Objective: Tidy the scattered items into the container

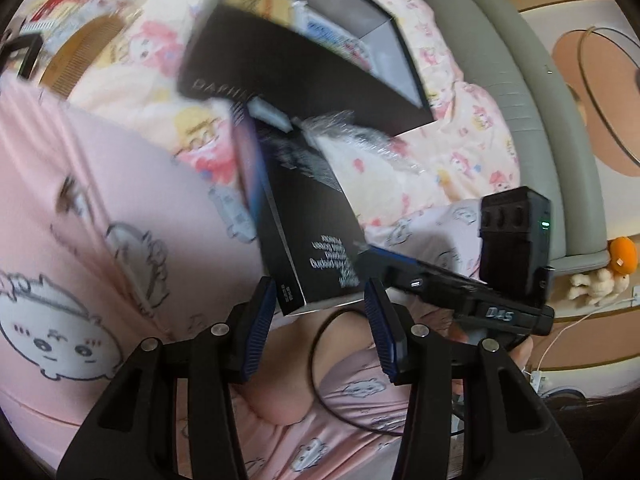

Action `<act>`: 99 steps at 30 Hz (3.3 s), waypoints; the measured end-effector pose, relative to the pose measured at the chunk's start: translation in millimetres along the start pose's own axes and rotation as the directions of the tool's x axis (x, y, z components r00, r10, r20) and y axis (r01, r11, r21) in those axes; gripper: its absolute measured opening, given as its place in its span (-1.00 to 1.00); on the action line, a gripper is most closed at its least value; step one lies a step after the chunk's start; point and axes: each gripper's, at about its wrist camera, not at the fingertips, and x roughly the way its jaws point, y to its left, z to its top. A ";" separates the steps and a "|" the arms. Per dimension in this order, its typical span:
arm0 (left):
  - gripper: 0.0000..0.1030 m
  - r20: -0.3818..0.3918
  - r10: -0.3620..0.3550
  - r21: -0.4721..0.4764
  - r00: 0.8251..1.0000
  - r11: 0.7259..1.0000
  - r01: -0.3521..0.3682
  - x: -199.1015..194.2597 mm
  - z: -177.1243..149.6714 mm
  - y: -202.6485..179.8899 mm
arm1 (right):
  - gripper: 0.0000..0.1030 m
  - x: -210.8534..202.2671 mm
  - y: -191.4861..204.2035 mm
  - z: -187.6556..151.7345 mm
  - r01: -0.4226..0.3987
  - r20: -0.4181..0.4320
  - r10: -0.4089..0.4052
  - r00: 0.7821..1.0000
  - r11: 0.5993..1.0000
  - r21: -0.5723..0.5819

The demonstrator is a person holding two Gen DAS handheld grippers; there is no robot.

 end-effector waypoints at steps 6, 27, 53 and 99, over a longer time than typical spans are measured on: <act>-0.11 0.113 -0.016 0.071 0.993 0.997 0.008 -15.3 36.8 -18.5 | 0.14 -34.7 26.6 31.9 0.010 0.156 0.005 0.988 0.995 -0.097; -0.09 0.347 -0.083 0.164 0.934 0.986 0.027 -9.6 108.2 -0.6 | 0.17 -21.7 10.8 121.3 -0.092 0.333 0.127 0.935 0.989 -0.118; -0.14 0.242 0.158 0.172 0.957 0.964 -0.203 61.8 109.2 13.1 | -0.05 28.2 1.7 112.7 0.192 0.320 -0.093 0.943 0.936 -0.295; -0.19 0.122 0.514 0.209 0.849 0.823 -0.528 127.8 207.7 -44.3 | -0.18 -4.3 -35.1 227.0 0.427 0.255 -0.388 0.886 0.897 -0.116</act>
